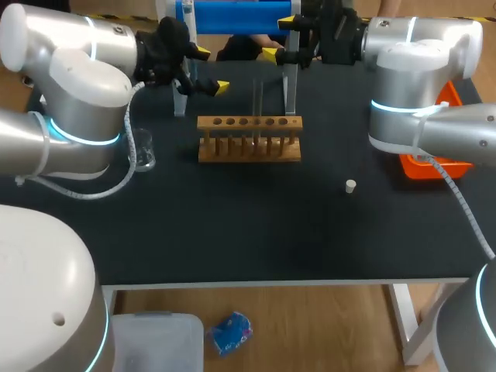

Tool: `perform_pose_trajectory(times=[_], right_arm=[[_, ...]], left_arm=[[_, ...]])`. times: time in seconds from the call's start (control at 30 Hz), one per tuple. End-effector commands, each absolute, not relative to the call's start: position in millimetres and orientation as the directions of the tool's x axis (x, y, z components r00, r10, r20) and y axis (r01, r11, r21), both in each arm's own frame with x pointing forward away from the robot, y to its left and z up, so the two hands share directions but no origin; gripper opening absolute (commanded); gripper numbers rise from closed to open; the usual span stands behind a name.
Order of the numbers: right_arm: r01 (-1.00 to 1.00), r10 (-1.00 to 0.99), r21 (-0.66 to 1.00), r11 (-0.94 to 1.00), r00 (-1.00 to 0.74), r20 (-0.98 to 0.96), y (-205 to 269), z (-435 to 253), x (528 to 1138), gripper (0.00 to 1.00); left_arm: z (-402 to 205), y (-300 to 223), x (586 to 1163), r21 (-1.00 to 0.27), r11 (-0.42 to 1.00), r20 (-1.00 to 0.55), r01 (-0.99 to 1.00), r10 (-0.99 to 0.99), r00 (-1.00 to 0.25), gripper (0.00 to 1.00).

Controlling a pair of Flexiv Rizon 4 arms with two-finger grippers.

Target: Invert the test tube, pick up the pipette, mount the tip to pipette, aspirate from beaker and dispense into the tube, eject the tip, return the pipette, and cap with the stopper.

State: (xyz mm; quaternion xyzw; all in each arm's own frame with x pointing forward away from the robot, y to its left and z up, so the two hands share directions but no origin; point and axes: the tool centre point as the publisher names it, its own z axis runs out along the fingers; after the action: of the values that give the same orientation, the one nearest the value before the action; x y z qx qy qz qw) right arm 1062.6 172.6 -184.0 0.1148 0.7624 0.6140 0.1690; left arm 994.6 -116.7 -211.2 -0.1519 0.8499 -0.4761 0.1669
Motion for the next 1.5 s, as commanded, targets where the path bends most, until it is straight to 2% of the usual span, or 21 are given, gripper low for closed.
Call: perform_pose_trajectory(times=[0.03, 0.33, 0.53, 0.77, 0.87, 1.5], right_arm=[[-0.032, 0.381, 0.975, 0.221, -0.917, -0.116, 172.0, -183.4, 1062.3, 1.0], [-0.041, 0.38, 0.976, 0.214, -0.917, -0.121, 170.9, -180.2, 1060.4, 1.0], [-0.054, 0.391, 0.977, 0.207, -0.911, -0.134, 134.3, -167.5, 1041.3, 1.0], [-0.031, 0.333, 0.935, 0.353, -0.93, -0.156, 72.9, -178.2, 983.6, 1.0], [-0.018, 0.268, 0.861, 0.509, -0.947, -0.178, 49.7, -196.8, 952.0, 1.0], [-0.018, 0.268, 0.861, 0.509, -0.947, -0.178, 49.7, -196.8, 952.0, 1.0]], left_arm=[[-207.6, -119.8, 997.6, -0.844, 0.524, -0.133, -0.116, -0.413, -0.901, 1.0], [-207.6, -119.8, 997.6, -0.844, 0.524, -0.133, -0.116, -0.413, -0.901, 1.0], [-207.6, -119.8, 997.6, -0.844, 0.524, -0.133, -0.116, -0.413, -0.901, 1.0], [-207.6, -119.8, 997.6, -0.844, 0.524, -0.133, -0.116, -0.413, -0.901, 1.0], [-207.6, -119.8, 997.6, -0.844, 0.524, -0.133, -0.116, -0.413, -0.901, 1.0], [-207.6, -119.8, 997.6, -0.844, 0.524, -0.133, -0.116, -0.413, -0.901, 1.0]])
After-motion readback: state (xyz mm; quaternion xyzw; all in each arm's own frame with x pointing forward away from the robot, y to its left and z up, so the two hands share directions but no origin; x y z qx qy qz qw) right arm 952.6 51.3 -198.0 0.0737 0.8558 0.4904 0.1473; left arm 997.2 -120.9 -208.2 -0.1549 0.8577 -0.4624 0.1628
